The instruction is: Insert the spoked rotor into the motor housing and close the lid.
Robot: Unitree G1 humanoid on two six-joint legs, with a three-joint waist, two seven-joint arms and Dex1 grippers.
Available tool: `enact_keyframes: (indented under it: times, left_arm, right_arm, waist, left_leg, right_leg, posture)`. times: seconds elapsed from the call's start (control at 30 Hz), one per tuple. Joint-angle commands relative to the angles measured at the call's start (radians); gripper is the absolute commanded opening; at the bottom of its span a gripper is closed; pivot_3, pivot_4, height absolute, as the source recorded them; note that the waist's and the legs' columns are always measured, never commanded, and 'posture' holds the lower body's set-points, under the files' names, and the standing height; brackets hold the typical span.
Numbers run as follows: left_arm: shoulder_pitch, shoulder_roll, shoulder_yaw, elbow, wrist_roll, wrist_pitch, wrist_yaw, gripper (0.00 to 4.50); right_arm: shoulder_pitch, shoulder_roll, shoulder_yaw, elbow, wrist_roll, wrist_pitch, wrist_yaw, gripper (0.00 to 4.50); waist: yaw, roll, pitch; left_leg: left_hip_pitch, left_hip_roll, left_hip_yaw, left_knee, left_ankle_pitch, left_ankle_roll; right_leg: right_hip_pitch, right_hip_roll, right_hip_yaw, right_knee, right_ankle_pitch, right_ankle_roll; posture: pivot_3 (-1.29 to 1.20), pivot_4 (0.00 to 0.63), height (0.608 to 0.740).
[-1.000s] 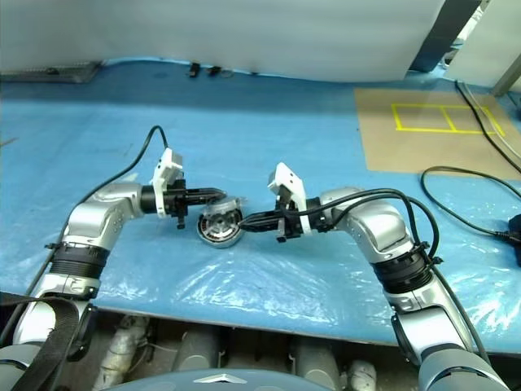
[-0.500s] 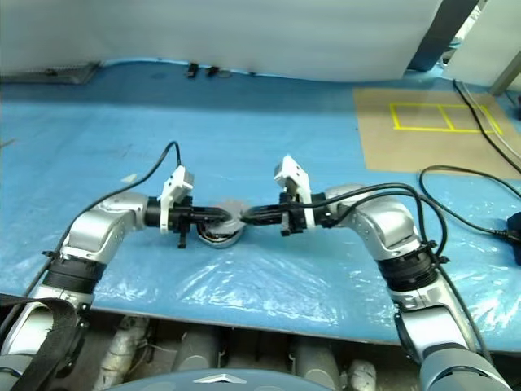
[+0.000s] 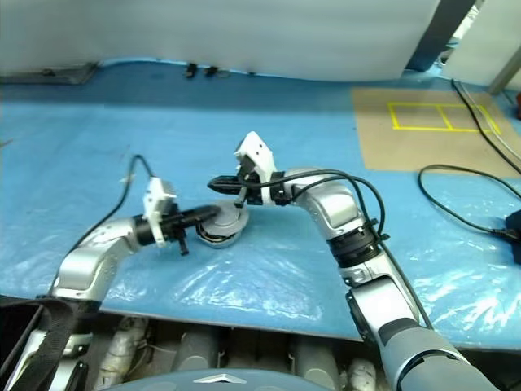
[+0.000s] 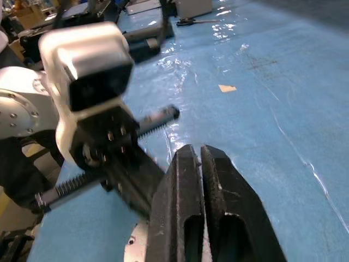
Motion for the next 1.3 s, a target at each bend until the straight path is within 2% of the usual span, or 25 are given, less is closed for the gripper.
enact_keyframes:
  times: [0.03, 0.2, 0.33, 0.63, 0.73, 0.83, 1.03, 1.3]
  left_arm:
    - [0.108, -0.017, 0.070, -0.121, -0.036, -0.070, 0.053, 0.00]
    - [0.296, -0.050, 0.072, -0.214, -0.022, -0.132, 0.105, 0.00]
    - [0.336, -0.079, 0.068, -0.218, -0.008, -0.192, 0.151, 0.00]
    - [0.366, -0.111, 0.072, -0.196, 0.016, -0.280, 0.235, 0.00]
    - [0.364, -0.113, 0.071, -0.179, 0.020, -0.300, 0.249, 0.00]
    - [0.362, -0.113, 0.071, -0.152, 0.019, -0.324, 0.250, 0.00]
    - [0.342, -0.108, 0.074, -0.127, 0.013, -0.348, 0.260, 0.00]
    - [0.354, -0.093, 0.067, -0.133, 0.007, -0.318, 0.279, 0.00]
  right_arm:
    - [-0.025, 0.026, 0.027, 0.008, -0.046, -0.071, -0.002, 1.27]
    - [-0.012, 0.022, 0.092, 0.058, -0.128, -0.137, 0.026, 3.07]
    - [-0.003, 0.015, 0.123, 0.077, -0.158, -0.148, 0.062, 4.45]
    - [-0.001, 0.006, 0.194, 0.179, -0.261, -0.205, 0.099, 4.45]
    - [0.001, 0.023, 0.192, 0.222, -0.282, -0.219, 0.089, 3.86]
    - [0.004, 0.026, 0.194, 0.236, -0.296, -0.228, 0.100, 2.96]
    - [-0.001, 0.037, 0.191, 0.231, -0.310, -0.232, 0.101, 2.96]
    - [-0.065, 0.080, 0.166, 0.179, -0.306, -0.051, 0.070, 2.96]
  waist:
    - [-0.006, 0.000, 0.000]
    - [-0.018, 0.000, 0.000]
    - [-0.017, 0.000, 0.000]
    - [-0.023, -0.001, 0.000]
    - [-0.026, -0.001, 0.000]
    - [-0.026, -0.001, 0.000]
    - [-0.026, -0.001, 0.000]
    - [-0.026, -0.001, 0.000]
  left_leg:
    - [0.000, 0.000, 0.000, 0.000, 0.000, 0.000]
    - [0.000, 0.001, 0.000, -0.002, 0.000, 0.000]
    - [0.001, 0.001, 0.000, -0.001, 0.000, 0.000]
    - [0.001, 0.001, 0.000, -0.001, 0.000, 0.000]
    - [0.003, 0.001, 0.000, -0.001, 0.000, 0.000]
    - [0.004, 0.001, 0.001, 0.000, -0.001, 0.002]
    - [0.007, 0.001, 0.001, 0.001, -0.003, 0.004]
    - [0.007, 0.001, 0.001, 0.001, -0.003, 0.004]
  right_leg:
    - [0.000, 0.000, 0.000, 0.000, 0.000, 0.000]
    - [0.000, 0.001, 0.000, -0.002, 0.000, 0.000]
    - [0.000, 0.001, 0.000, -0.002, 0.000, 0.000]
    - [0.001, 0.001, 0.000, -0.002, 0.000, 0.000]
    - [0.001, 0.001, 0.000, -0.001, 0.000, 0.000]
    - [0.002, 0.001, 0.001, 0.001, 0.000, 0.000]
    - [0.004, 0.001, 0.001, 0.002, 0.000, 0.000]
    - [0.003, 0.001, 0.002, 0.003, 0.000, 0.000]
  posture:
    - [0.00, 0.150, 0.740]
    - [0.00, 0.150, 0.740]
    - [0.00, 0.150, 0.740]
    - [0.00, 0.150, 0.740]
    - [0.00, 0.150, 0.740]
    - [0.00, 0.150, 0.740]
    - [0.00, 0.150, 0.740]
    - [0.00, 0.150, 0.740]
